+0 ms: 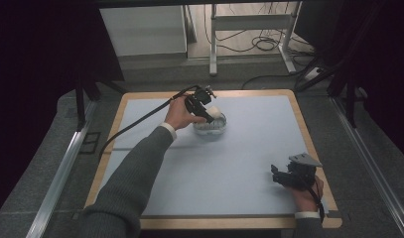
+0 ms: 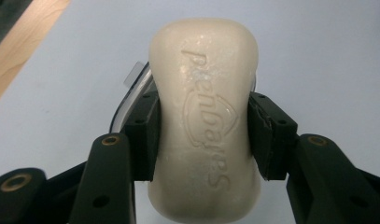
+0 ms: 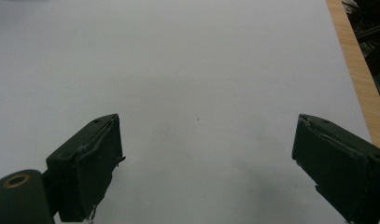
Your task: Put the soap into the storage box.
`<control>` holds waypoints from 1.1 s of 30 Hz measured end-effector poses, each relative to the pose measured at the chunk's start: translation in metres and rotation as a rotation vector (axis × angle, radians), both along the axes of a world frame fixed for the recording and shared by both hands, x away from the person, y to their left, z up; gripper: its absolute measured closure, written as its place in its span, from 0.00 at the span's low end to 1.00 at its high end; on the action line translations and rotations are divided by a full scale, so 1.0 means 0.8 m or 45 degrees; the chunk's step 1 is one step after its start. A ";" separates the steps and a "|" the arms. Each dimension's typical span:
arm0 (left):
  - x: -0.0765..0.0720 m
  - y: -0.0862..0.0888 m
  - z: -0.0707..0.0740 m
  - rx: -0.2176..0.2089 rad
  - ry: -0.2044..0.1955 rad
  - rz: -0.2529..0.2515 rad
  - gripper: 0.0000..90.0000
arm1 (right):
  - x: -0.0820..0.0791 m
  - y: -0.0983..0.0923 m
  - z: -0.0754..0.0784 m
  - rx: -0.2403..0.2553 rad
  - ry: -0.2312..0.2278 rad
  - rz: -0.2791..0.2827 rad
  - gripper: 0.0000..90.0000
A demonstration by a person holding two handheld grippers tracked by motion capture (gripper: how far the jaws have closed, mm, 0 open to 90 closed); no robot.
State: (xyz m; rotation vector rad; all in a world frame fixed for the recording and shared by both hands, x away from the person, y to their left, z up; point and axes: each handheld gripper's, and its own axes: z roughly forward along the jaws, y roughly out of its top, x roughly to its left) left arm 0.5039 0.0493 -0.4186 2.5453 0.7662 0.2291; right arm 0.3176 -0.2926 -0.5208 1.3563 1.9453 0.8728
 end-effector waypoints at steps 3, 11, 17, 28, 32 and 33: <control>0.005 -0.002 -0.007 0.038 -0.010 -0.015 0.55 | 0.000 0.000 0.000 -0.002 0.000 0.001 0.09; 0.012 -0.009 -0.023 0.053 -0.008 -0.064 0.55 | 0.001 -0.001 -0.002 -0.001 0.002 -0.004 0.09; 0.012 -0.018 -0.040 0.068 0.009 -0.073 0.55 | 0.001 -0.002 -0.002 -0.006 0.003 -0.006 0.09; 0.012 -0.016 -0.044 0.015 0.007 -0.053 0.51 | 0.000 -0.003 -0.002 -0.007 0.004 -0.007 0.09; 0.009 -0.008 -0.038 -0.018 -0.003 -0.048 0.49 | 0.000 -0.002 -0.003 -0.011 0.009 -0.007 0.09; 0.008 -0.005 -0.036 -0.033 -0.004 -0.044 0.47 | 0.000 -0.002 -0.003 -0.009 0.008 -0.004 0.09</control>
